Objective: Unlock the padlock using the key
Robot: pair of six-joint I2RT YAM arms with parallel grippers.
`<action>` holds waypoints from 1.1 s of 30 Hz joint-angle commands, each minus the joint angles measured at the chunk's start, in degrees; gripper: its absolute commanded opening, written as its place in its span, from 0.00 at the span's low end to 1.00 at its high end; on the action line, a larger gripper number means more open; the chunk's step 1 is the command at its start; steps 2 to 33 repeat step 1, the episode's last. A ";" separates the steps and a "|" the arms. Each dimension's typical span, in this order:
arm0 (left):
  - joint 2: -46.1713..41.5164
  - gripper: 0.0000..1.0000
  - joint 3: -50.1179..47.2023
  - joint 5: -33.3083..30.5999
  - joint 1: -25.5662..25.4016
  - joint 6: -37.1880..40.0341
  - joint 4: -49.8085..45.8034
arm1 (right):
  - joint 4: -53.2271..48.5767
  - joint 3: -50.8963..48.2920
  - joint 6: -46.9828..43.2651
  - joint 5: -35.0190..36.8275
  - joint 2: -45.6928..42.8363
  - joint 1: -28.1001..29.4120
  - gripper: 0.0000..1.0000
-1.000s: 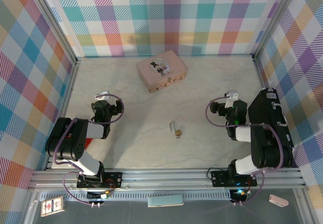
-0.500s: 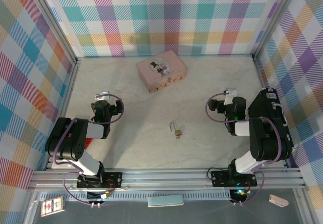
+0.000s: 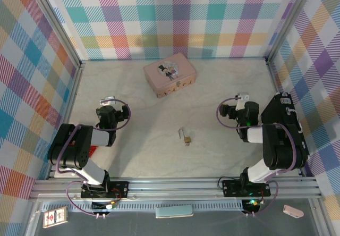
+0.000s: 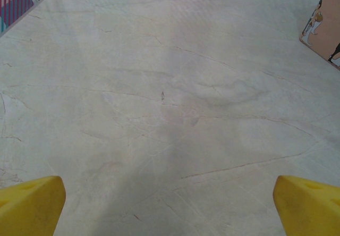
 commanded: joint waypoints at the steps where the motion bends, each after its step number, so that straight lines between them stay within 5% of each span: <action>1: -0.10 1.00 0.69 0.93 0.12 -0.62 0.71 | 0.52 0.68 0.37 -0.43 -0.64 0.33 0.99; 33: -0.10 1.00 0.69 0.93 0.12 -0.62 0.71 | 0.52 0.68 0.37 -0.43 -0.64 0.33 0.99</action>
